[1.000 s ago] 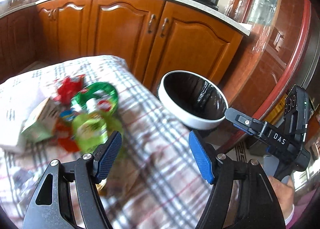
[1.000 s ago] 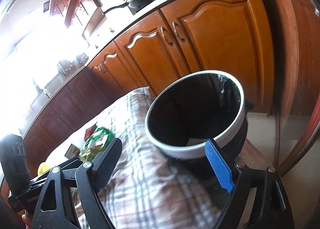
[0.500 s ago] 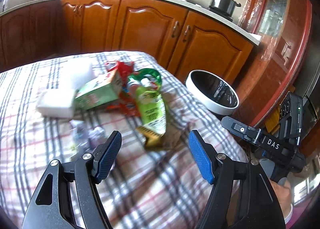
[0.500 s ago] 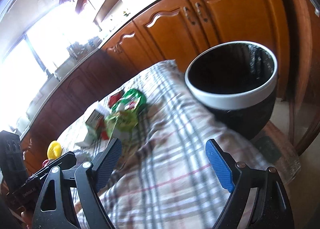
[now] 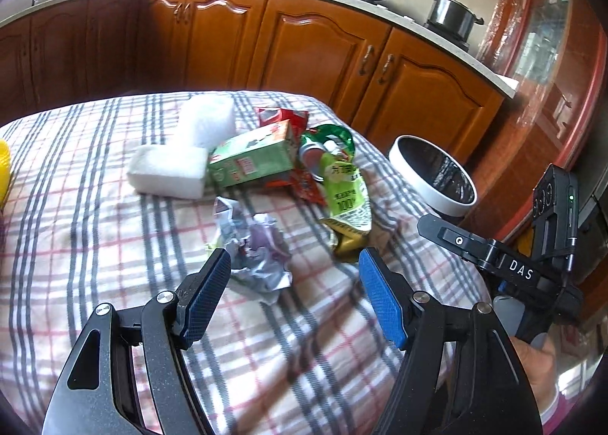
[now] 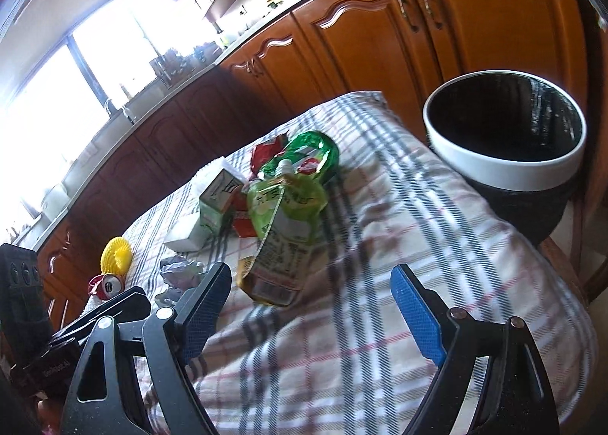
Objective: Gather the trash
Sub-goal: 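Grasp the crumpled foil with the left tool while the right tool grasps the green pouch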
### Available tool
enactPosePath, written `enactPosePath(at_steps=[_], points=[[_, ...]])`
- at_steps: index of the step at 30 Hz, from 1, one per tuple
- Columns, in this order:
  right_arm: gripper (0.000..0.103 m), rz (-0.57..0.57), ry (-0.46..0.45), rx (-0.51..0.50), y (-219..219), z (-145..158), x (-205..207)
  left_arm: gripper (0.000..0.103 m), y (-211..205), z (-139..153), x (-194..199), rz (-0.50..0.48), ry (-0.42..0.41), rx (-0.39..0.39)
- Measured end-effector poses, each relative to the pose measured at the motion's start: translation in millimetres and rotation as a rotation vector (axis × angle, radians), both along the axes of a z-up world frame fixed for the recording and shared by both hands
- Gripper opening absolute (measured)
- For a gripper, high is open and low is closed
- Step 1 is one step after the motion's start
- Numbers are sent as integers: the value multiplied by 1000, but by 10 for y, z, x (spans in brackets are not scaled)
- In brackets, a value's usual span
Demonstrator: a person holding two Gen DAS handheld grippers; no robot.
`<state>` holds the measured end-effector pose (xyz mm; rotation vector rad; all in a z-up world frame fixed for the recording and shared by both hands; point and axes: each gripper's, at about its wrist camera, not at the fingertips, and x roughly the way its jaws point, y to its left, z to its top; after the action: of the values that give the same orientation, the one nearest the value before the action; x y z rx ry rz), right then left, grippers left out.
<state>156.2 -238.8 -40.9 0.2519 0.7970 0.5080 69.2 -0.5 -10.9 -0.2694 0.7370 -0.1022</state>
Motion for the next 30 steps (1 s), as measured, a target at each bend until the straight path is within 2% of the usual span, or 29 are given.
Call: enactPosePath(at_steps=[9, 16, 19, 21, 22, 23, 24, 25, 27, 28, 30], points=[[87, 29, 8, -14, 188, -40, 126, 72, 142, -142, 153, 33, 52, 1], [87, 53, 28, -33, 345, -135, 356, 75, 171, -256, 351, 23, 90, -11], [87, 64, 43, -34, 415, -208, 478, 74, 179, -346, 433, 27, 111, -3], [84, 66, 57, -35, 438, -264, 534, 69, 183, -391, 468, 27, 116, 5], [75, 67, 65, -36, 452, -300, 567, 57, 185, -407, 484, 24, 119, 9], [54, 68, 71, -40, 463, -325, 586, 53, 182, -421, 502, 13, 122, 8], [43, 71, 76, -38, 469, -341, 598, 51, 176, -417, 503, 9, 115, 9], [38, 75, 85, -33, 465, -359, 606, 42, 162, -400, 498, 2, 104, 16], [30, 78, 72, -25, 438, -346, 590, 30, 137, -360, 505, -13, 88, 24], [7, 81, 59, -19, 419, -321, 565, 21, 114, -335, 509, -26, 82, 20], [5, 78, 44, -22, 390, -267, 528, 19, 86, -301, 527, -45, 77, 14]])
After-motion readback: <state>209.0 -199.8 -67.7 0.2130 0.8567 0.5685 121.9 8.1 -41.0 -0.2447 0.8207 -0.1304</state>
